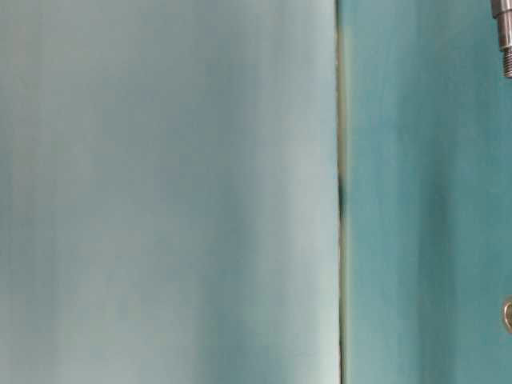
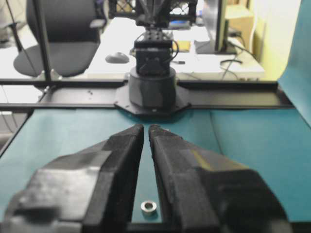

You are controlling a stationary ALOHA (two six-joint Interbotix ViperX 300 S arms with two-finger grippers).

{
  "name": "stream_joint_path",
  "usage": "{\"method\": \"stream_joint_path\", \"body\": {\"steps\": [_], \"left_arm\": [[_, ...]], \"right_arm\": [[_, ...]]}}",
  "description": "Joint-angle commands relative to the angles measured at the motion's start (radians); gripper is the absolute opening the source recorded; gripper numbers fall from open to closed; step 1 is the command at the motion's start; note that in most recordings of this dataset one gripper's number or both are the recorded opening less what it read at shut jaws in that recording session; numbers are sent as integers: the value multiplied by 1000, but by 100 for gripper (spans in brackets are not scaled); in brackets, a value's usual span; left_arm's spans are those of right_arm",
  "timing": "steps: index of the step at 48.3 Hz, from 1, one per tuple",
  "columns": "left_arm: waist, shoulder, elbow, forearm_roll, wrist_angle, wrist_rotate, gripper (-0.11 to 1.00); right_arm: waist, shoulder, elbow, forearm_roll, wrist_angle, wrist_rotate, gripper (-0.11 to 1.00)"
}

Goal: Insert the washer onto the shaft with both hands.
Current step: 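Move both grippers toward the washer and the threaded shaft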

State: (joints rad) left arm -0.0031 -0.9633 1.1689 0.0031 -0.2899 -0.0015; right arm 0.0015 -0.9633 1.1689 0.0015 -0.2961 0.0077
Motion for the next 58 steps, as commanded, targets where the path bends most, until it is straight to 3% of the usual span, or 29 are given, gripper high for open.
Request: {"method": "stream_joint_path", "body": {"steps": [1,7,24,31,46,58], "left_arm": [[11,46,-49,14,35,-8,2],[11,94,-117,14,129,-8,2],[9,262,-279,14,341,-6,2],[11,380,-357,14,428,-5,2],[9,577,-494,14,687,0,2],[8,672,-537,14,778,3,2]], "right_arm": [[-6,9,-8,8,2,5,0],[-6,9,-28,55,55,32,-5],[-11,57,-121,57,390,64,-10],[-11,144,-166,58,523,74,-10],[-11,383,-259,57,684,92,-10],[-11,563,-357,51,802,89,-10]]}}
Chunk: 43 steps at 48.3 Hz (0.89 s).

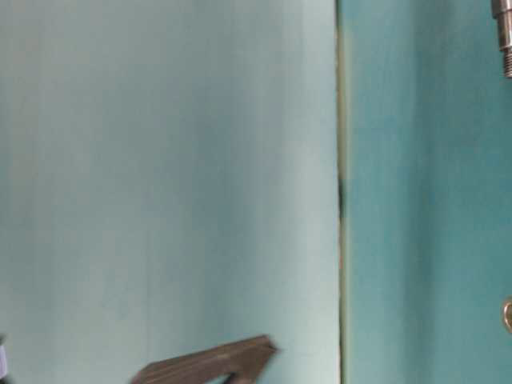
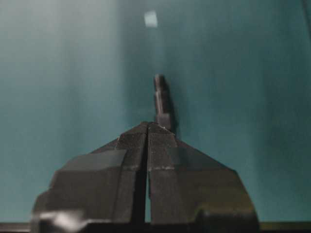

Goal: Insert the washer onto the shaft with both hands.
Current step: 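Move both grippers toward the washer and the threaded shaft, then lower the left gripper over the washer and the right over the shaft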

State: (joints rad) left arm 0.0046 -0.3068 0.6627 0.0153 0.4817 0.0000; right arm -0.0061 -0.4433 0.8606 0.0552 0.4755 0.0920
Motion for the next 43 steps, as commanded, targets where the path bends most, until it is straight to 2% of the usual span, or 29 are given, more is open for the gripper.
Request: {"method": "stream_joint_path", "body": {"steps": [1,20,43], "left_arm": [[0,21,-34,2,8,2,2],[-3,130,-66,2,12,3,2],[-2,160,-61,2,31,-5,2]], "right_arm": [[-3,57,-55,-6,41,5,-10],[-2,236,-123,-32,77,2,-10],[-8,288,-127,-35,38,3,-6]]}}
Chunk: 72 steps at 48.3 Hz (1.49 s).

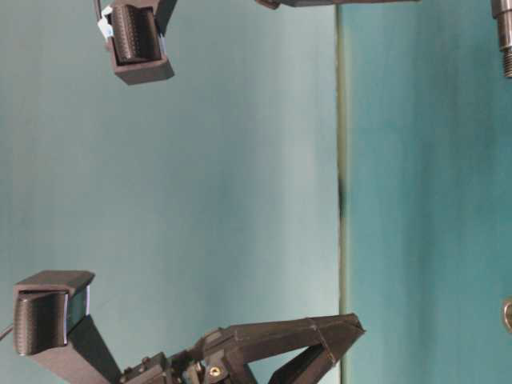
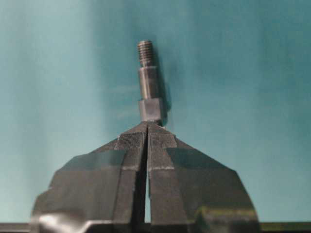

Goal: Insert the washer onto the shaft with both hands.
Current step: 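Lower the left gripper over the washer and the right over the shaft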

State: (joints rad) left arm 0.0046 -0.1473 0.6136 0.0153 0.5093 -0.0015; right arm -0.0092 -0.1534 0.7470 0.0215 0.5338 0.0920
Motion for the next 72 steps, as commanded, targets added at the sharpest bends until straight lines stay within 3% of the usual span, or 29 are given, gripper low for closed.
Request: {"method": "stream_joint_path", "body": {"steps": [1,7,12,16,21,25,29,34,72], "left_arm": [[-3,2,-12,2,3,-3,2],[-3,9,-12,2,6,-5,2],[-2,9,-12,2,6,-5,7],[-3,11,-12,2,6,-6,25],[-3,23,-9,3,6,-8,56],[-3,37,-5,2,6,-8,81],[-8,51,-5,2,2,-6,95],[-9,66,2,2,-18,-8,91],[-15,239,31,2,-193,-34,90]], "right_arm": [[-6,0,-14,-2,-23,3,-5],[-15,12,-14,-2,-25,3,5],[-15,21,-15,-2,-25,5,25],[-17,31,-17,-2,-23,6,49],[-15,46,-17,-5,-23,5,80],[-17,54,-18,-12,-23,5,96],[-17,58,-21,-15,-23,5,95],[-15,67,-25,-15,-23,5,94],[6,170,-29,-17,-58,-38,94]]}}
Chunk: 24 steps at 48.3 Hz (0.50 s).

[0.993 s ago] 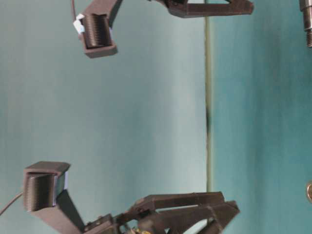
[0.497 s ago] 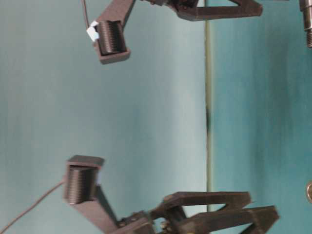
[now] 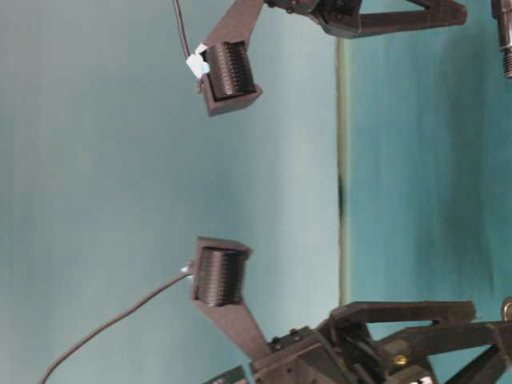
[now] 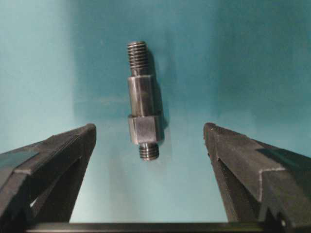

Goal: Insert the washer onto the shaft with both hands.
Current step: 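Lower the left gripper over the washer and the right over the shaft, then close the left gripper on the washer and right on the shaft's hex collar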

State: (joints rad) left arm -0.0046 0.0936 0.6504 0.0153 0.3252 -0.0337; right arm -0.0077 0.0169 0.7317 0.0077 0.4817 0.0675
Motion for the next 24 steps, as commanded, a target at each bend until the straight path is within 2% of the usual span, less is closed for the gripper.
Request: {"method": "stream_joint_path", "body": {"steps": [1,24], "left_arm": [[-6,-2,-6,2,-9,-3,90],[-6,23,-5,2,-29,-3,90]], "right_arm": [[5,3,-14,-3,-8,-20,94],[5,46,-12,-3,-43,-38,94]]}}
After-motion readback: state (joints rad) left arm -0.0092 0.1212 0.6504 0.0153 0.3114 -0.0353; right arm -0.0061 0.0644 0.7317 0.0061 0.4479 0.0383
